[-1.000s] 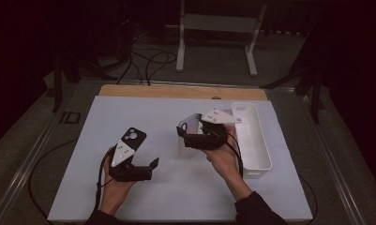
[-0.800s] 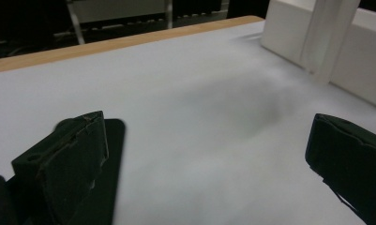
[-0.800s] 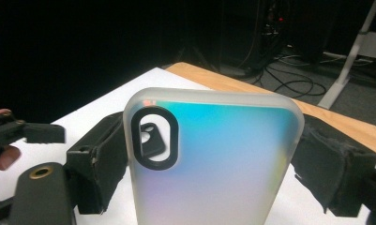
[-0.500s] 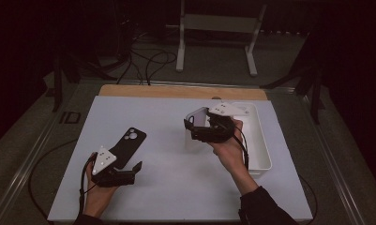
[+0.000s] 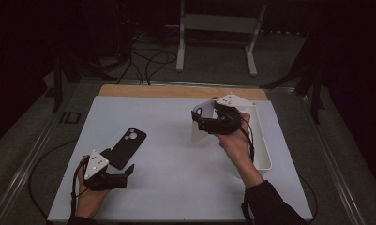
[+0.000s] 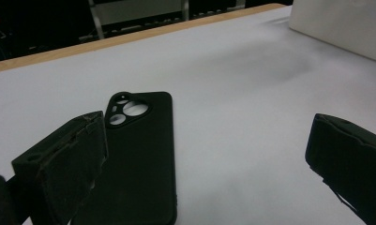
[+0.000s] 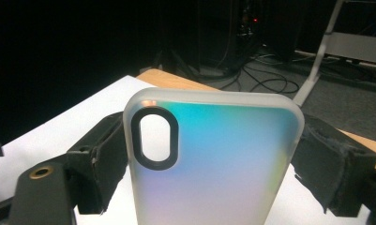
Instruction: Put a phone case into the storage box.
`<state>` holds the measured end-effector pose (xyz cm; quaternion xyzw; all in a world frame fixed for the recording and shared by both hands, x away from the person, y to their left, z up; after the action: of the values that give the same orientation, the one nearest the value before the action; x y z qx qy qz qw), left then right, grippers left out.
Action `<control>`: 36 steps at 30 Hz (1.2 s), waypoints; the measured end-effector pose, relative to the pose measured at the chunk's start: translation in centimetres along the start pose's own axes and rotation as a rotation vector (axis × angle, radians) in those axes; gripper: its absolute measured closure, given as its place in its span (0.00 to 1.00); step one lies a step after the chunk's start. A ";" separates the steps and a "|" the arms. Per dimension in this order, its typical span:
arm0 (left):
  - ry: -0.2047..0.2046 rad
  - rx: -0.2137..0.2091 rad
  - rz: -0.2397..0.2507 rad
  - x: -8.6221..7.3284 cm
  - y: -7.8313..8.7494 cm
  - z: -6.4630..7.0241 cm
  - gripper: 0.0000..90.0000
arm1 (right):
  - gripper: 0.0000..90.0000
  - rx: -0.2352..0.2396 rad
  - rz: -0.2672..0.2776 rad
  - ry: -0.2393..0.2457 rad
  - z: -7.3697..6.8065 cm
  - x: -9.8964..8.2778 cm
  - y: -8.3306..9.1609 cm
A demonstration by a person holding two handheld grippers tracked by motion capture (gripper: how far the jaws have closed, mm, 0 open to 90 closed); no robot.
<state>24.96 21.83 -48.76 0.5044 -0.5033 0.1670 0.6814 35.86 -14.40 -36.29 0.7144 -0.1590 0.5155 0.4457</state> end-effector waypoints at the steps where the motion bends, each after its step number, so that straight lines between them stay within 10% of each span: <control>1: 0.000 -0.001 0.003 0.0 0.0 0.0 0.00 | 0.19 -0.003 -0.001 0.000 0.1 0.1 0.0; 36: -0.016 0.020 -0.013 -0.3 0.1 0.1 0.00 | 0.19 -0.172 0.013 -0.099 6.8 2.1 1.2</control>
<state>24.74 21.88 -48.97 0.5156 -0.5037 0.1636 0.6735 39.99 -20.01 -34.33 0.6971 -0.2291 0.4667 0.4937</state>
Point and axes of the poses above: each handheld gripper's, and its own axes: y roughly backward along the jaws, x roughly out of its top, z roughly to its right, the point moved 1 cm from there along -y, roughly forward along the jaws, and after that the axes turned 6 degrees about -z, right-handed, at the moved point
